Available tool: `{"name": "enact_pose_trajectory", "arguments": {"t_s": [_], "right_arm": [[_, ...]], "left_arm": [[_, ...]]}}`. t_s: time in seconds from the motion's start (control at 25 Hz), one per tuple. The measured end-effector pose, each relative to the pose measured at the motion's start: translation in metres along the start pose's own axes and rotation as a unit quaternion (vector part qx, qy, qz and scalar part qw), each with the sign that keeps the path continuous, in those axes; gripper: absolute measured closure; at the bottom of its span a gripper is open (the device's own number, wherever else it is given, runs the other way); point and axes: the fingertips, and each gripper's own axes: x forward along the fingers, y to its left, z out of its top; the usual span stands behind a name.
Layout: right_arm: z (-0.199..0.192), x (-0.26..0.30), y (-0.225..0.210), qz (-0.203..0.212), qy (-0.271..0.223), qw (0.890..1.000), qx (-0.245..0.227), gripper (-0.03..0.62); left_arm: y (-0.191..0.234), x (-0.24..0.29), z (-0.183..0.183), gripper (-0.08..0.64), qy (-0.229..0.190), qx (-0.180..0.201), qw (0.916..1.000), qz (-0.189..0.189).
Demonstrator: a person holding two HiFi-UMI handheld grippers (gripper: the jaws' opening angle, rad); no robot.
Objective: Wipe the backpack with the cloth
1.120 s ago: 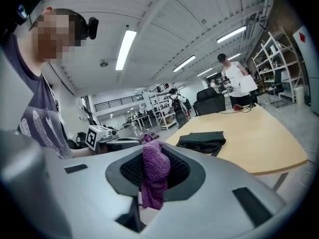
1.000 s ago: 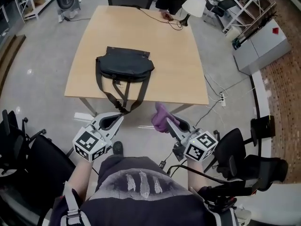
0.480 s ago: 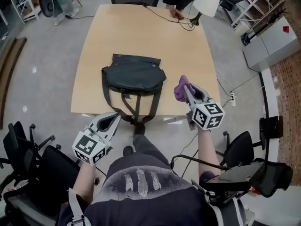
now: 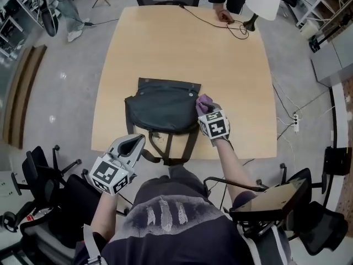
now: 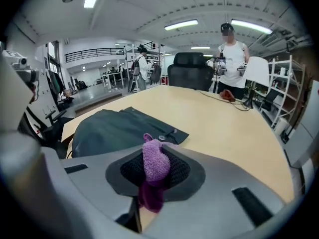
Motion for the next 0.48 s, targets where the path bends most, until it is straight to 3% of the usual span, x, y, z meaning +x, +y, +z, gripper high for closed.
{"name": "enact_pose_trajectory", "arguments": {"t_s": [0.2,0.48], "right_arm": [[-0.009,0.014,0.033,0.058,0.059,0.996,-0.039,0.534],[-0.002,0.021,0.076,0.114,0.118,0.982,-0.096,0.535]], "left_arm": [[0.014,0.025,0.000,0.552,0.012,-0.012,0.9997,0.015],[0.045,0.046,0.011,0.552,0.004,-0.007,1.0000,-0.002]]}}
